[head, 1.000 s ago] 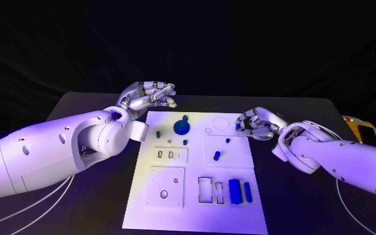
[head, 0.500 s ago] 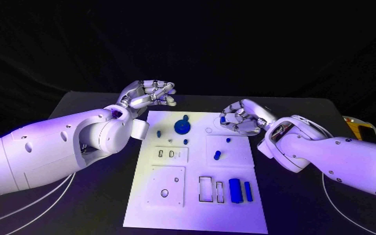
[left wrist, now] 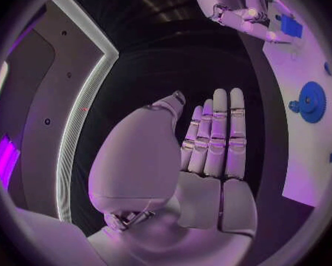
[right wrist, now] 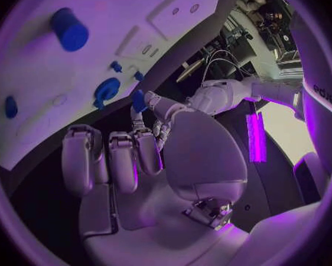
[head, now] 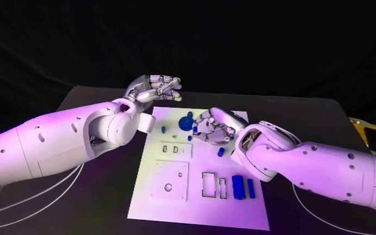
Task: Assemble the parts on the task board
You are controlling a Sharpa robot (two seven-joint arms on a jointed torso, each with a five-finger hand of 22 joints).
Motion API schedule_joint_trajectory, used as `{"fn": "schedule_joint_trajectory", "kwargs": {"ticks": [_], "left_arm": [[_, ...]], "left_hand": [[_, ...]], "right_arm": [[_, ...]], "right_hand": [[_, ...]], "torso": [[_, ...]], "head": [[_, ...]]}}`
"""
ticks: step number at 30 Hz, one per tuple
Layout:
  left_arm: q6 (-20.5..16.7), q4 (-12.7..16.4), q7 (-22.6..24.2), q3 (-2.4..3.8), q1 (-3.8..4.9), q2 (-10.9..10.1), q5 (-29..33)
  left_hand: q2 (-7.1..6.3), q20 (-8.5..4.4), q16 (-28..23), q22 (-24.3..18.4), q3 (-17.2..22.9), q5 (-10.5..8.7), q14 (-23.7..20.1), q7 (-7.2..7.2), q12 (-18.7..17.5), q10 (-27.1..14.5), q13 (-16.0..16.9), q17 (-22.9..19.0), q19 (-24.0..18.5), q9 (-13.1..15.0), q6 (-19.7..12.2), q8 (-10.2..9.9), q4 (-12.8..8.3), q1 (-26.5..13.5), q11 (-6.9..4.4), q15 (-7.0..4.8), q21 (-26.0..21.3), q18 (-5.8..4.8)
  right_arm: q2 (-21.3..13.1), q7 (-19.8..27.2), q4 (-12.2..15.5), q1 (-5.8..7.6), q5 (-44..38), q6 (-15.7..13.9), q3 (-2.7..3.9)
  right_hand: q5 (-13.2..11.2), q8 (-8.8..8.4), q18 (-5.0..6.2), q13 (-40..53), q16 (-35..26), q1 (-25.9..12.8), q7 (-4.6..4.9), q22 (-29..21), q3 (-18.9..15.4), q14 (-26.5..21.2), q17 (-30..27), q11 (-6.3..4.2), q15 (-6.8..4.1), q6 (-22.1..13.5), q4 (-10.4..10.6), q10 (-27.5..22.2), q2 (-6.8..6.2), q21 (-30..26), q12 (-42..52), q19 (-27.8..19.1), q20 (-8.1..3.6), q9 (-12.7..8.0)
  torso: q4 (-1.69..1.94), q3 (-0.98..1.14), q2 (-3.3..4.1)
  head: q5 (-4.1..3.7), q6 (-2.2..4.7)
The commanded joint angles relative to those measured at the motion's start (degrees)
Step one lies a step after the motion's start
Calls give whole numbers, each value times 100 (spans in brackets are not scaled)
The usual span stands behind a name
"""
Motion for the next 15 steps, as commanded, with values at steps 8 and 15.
{"fn": "schedule_joint_trajectory", "kwargs": {"ticks": [8,15], "left_arm": [[-38,-10,-41,3,5,45,-20],[-59,-7,-44,3,6,40,-21]], "left_hand": [[-3,-2,28,10,36,15,-32,26,-20,16,0,10,13,-4,15,-32,9,-12,28,25,32,60],[-2,-2,30,11,36,15,-34,27,-21,17,1,12,12,-4,16,-32,10,-14,29,25,33,60]], "right_arm": [[495,-556,-218,-268,-801,222,-27],[720,-650,-369,-372,-994,255,-42]], "right_hand": [[24,218,-10,529,-14,-71,-119,545,-43,492,965,-47,-55,110,35,13,-69,-53,-41,0,-39,167],[66,243,-9,527,-19,-122,-125,541,-82,489,951,-55,-66,109,44,15,-156,-63,-44,-2,-51,175]], "torso": [[0,-3,0],[-4,0,7]], "head": [[100,-64],[118,-88]]}}
